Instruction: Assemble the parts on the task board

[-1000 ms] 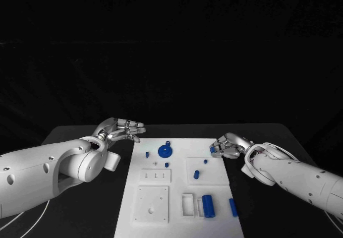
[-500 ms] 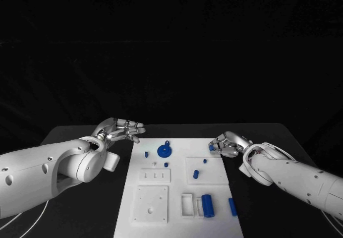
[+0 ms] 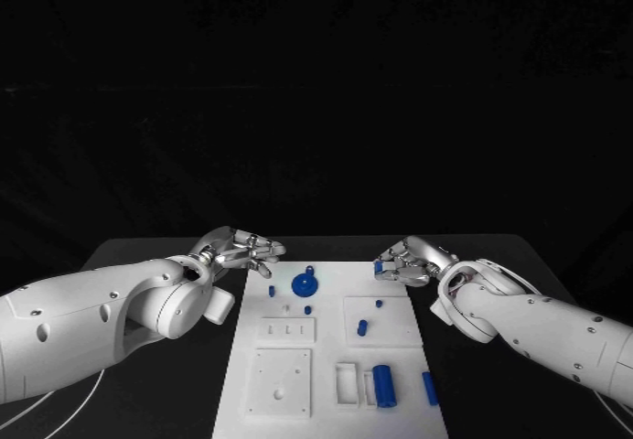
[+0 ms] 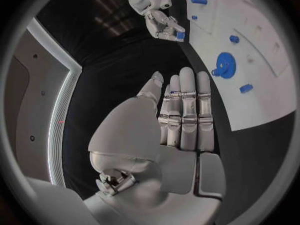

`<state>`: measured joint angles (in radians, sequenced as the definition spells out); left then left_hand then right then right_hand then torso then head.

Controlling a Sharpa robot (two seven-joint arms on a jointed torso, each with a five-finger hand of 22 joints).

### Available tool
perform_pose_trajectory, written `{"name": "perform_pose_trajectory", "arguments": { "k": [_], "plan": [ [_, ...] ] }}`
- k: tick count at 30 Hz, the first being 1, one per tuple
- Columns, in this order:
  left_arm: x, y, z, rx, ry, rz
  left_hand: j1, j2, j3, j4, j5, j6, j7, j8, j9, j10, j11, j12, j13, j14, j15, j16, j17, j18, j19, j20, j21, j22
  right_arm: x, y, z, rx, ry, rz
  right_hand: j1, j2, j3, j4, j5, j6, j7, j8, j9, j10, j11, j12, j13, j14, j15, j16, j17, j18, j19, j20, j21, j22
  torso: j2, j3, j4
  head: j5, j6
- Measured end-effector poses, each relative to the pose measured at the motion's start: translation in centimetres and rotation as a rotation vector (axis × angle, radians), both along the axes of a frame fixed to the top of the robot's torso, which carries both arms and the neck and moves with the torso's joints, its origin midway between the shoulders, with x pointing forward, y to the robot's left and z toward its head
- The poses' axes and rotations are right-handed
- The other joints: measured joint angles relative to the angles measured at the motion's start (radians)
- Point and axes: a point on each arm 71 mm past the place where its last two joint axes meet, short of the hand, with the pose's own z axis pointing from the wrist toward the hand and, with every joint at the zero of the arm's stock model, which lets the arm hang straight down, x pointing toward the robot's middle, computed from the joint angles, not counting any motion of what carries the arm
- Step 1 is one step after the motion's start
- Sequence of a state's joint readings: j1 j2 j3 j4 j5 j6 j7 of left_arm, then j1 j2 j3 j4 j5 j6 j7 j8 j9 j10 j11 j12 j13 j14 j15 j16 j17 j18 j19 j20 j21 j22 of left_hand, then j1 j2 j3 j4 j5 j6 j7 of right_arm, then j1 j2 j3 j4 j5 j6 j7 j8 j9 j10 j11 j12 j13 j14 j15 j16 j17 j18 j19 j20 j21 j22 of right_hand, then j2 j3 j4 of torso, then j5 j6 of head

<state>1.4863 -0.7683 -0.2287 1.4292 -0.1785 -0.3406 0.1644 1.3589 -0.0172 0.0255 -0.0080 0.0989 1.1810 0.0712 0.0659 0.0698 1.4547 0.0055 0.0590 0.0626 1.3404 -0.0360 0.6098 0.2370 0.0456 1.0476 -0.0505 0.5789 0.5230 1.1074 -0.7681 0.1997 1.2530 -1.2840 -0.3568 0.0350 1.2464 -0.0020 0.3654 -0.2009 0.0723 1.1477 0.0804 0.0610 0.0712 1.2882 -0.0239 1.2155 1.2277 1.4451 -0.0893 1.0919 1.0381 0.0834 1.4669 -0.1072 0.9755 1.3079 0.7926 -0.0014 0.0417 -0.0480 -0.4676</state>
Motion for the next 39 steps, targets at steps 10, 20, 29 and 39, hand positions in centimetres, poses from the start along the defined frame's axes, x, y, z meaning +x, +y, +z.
{"name": "perform_pose_trajectory", "arguments": {
  "k": [10, 20, 29, 39],
  "plan": [
    [0.4, -3.1, -1.2, 0.117, 0.133, -0.062, -0.083, 0.003, -0.062, 0.063, -0.027, -0.003, -0.008, 0.0, -0.002, 0.012, -0.024, 0.126, 0.036, 0.0, -0.033, 0.2, 0.13, -0.016, 0.03, -0.034, 0.101, 0.08, -0.6, 5.1, 1.8, -0.059, -0.002, 0.006, 0.016, -0.035, 0.001, 0.036, -0.004, 0.026, -0.009, -0.001, -0.004, 0.004, -0.004, 0.0, 0.005, 0.0, 0.0, -0.005, -0.002, -0.013, -0.003, -0.004, -0.006, 0.0, -0.029, -0.0016, -0.0071, 0.022, -0.004],
    [0.8, -4.2, -2.1, 0.237, 0.237, -0.078, -0.21, -0.089, 0.008, 0.196, -0.044, 0.006, -0.02, 0.0, 0.009, 0.014, -0.04, 0.277, 0.116, 0.01, -0.057, 0.343, 0.194, -0.016, 0.035, -0.061, 0.205, 0.17, -1.3, 9.5, 1.9, -0.114, -0.004, 0.009, 0.02, -0.044, 0.007, 0.048, 0.01, 0.028, -0.01, -0.004, -0.004, 0.007, -0.007, 0.0, 0.007, 0.004, -0.003, -0.005, -0.002, -0.015, 0.0, -0.007, -0.008, 0.0, -0.051, -0.007, -0.0131, 0.034, -0.015],
    [0.7, -5.3, -2.5, 0.29, 0.275, -0.098, -0.235, -0.114, 0.043, 0.272, -0.038, 0.06, -0.043, 0.004, 0.259, 0.01, -0.051, 0.302, 0.174, 0.001, -0.066, 0.391, 0.189, -0.016, 0.019, -0.069, 0.236, 0.216, -2.0, 12.3, 1.7, -0.148, -0.016, 0.039, 0.017, -0.046, 0.01, 0.051, 0.015, 0.03, -0.012, 0.0, -0.003, 0.007, -0.007, 0.0, 0.007, 0.004, -0.003, -0.005, -0.003, -0.015, 0.0, -0.007, -0.012, 0.0, -0.058, -0.0107, -0.0148, 0.036, -0.02],
    [0.6, -5.7, -2.6, 0.332, 0.268, -0.103, -0.27, -0.114, 0.056, 0.289, -0.007, 0.005, -0.066, 0.005, 0.939, 0.011, -0.058, 0.363, 0.268, -0.031, -0.069, 0.486, 0.169, -0.016, 0.003, -0.075, 0.259, 0.272, -2.6, 13.8, 1.9, -0.162, -0.026, 0.067, 0.016, -0.048, 0.01, 0.051, 0.021, 0.03, -0.012, 0.0, -0.003, 0.007, -0.006, 0.0, 0.007, 0.004, -0.003, -0.005, -0.005, -0.015, 0.0, -0.007, -0.012, 0.0, -0.057, -0.0102, -0.0142, 0.036, -0.018]
  ]
}}
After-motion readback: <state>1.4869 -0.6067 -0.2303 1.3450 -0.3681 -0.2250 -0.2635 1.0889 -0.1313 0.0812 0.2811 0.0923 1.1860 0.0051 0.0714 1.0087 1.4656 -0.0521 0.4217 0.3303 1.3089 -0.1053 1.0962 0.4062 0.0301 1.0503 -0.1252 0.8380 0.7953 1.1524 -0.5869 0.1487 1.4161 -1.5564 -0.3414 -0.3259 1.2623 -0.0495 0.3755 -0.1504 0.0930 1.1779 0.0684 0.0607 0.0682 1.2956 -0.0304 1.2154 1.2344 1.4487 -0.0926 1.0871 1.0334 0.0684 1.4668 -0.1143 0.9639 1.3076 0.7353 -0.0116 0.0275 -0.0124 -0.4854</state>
